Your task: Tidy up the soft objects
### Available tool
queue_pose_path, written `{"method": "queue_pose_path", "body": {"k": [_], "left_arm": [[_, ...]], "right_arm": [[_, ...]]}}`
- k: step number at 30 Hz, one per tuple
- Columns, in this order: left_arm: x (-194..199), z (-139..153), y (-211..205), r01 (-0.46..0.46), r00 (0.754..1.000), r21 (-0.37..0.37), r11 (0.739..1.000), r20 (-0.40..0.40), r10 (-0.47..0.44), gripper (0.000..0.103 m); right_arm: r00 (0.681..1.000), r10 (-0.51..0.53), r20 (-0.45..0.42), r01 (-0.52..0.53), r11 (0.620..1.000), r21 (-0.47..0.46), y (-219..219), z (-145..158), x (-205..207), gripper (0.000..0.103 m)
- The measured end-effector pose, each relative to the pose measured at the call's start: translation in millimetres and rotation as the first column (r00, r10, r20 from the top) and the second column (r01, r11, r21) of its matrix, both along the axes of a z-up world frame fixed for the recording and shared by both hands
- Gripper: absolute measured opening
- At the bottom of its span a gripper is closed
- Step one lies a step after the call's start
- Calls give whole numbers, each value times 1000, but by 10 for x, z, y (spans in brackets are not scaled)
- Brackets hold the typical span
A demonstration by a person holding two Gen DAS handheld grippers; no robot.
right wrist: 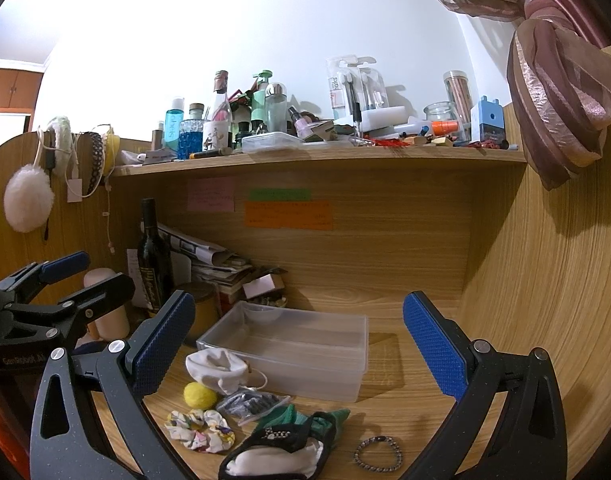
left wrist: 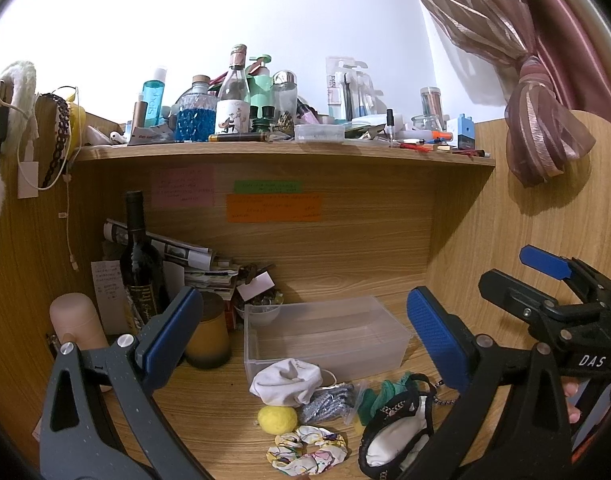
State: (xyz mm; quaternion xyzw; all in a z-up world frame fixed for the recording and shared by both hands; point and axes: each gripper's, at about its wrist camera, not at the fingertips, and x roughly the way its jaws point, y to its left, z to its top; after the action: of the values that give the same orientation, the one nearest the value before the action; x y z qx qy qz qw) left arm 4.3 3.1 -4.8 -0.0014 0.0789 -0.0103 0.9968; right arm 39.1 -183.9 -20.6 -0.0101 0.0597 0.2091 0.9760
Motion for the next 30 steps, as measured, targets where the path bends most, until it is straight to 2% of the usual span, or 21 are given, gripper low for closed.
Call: {"method": "queue_pose_path", "body": {"k": [14, 20, 24, 30], "left_arm": [[60, -87, 10, 12, 1000, 5, 1000, -25, -12, 103], [179, -254, 90, 8, 997, -6, 1000, -83, -9, 102], [308, -422, 177, 6, 986, -20, 1000, -169, -9, 86], [488, -766, 291, 9, 949, -65, 998, -315, -29, 71]], "right_arm": [[999, 22, -36, -22, 1000, 16, 4, -35, 45, 103], [998, -7, -64, 10, 999, 33, -78, -135, 135, 103], [994, -30, -108, 32, 999, 17, -124, -254, 219, 95], [975, -34, -220, 31, 999, -14, -200, -491, 399, 80]]}}
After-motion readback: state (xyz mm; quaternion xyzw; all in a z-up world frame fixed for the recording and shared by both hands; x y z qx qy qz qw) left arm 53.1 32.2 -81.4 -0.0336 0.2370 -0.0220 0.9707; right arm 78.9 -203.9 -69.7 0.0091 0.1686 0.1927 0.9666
